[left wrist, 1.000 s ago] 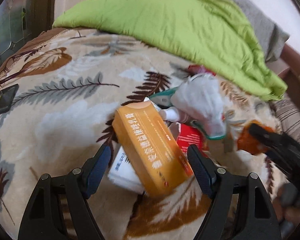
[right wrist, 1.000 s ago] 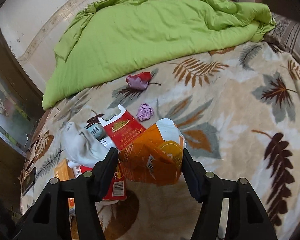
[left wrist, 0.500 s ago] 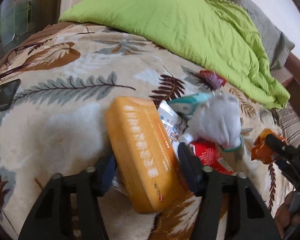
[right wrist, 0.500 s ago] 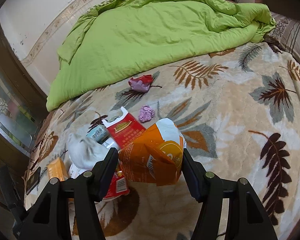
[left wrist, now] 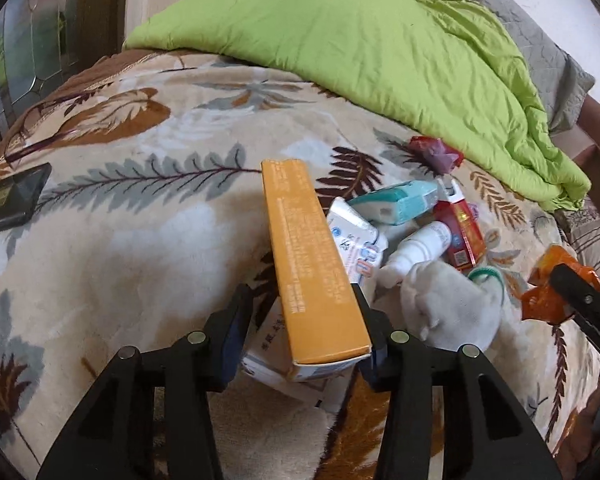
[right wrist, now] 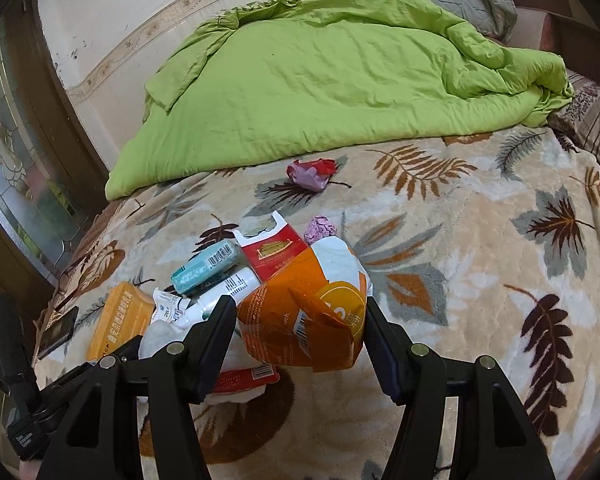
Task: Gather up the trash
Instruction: 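Grasp the orange box with the left tool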
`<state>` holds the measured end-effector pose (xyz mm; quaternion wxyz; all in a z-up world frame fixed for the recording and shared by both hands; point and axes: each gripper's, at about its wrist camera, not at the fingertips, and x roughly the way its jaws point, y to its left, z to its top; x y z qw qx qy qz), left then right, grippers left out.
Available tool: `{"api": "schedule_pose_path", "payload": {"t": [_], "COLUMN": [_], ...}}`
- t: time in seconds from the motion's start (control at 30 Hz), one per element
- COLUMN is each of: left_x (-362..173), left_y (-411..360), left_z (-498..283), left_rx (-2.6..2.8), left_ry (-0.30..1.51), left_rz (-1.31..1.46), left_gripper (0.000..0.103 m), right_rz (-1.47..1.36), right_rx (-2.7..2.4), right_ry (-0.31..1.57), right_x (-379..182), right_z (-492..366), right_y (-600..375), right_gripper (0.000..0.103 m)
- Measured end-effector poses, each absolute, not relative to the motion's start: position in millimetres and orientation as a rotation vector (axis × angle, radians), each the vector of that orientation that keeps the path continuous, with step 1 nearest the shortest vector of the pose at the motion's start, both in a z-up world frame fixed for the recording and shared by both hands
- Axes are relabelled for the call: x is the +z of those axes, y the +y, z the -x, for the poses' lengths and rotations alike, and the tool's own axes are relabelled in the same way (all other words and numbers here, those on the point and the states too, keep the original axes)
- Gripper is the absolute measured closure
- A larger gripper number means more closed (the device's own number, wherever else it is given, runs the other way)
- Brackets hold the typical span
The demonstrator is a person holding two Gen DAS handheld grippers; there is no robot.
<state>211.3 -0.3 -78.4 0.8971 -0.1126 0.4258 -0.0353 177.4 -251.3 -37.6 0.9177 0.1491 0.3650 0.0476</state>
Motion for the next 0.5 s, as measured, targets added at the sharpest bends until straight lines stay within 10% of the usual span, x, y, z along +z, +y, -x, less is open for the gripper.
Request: {"api": "schedule_pose_path", "payload": {"t": [0.1, 0.5], "left_x": [-78, -74], "left_y": [3, -6], "left_z": [-210, -210], "left_rx": [-0.067, -0.065], "left_ry": [0.872, 0.848], "left_rz": [0.245, 0.194], "left_gripper": [0.080, 0.080], "right_rz": [-0.311, -0.266], "right_rx": [0.099, 0.127], "right_ry": [0.755, 0.738], "right_x": [-38, -34], "right_z": [-177, -172], "right_y": [-252, -244], "right_gripper": [0.036, 0.036]}}
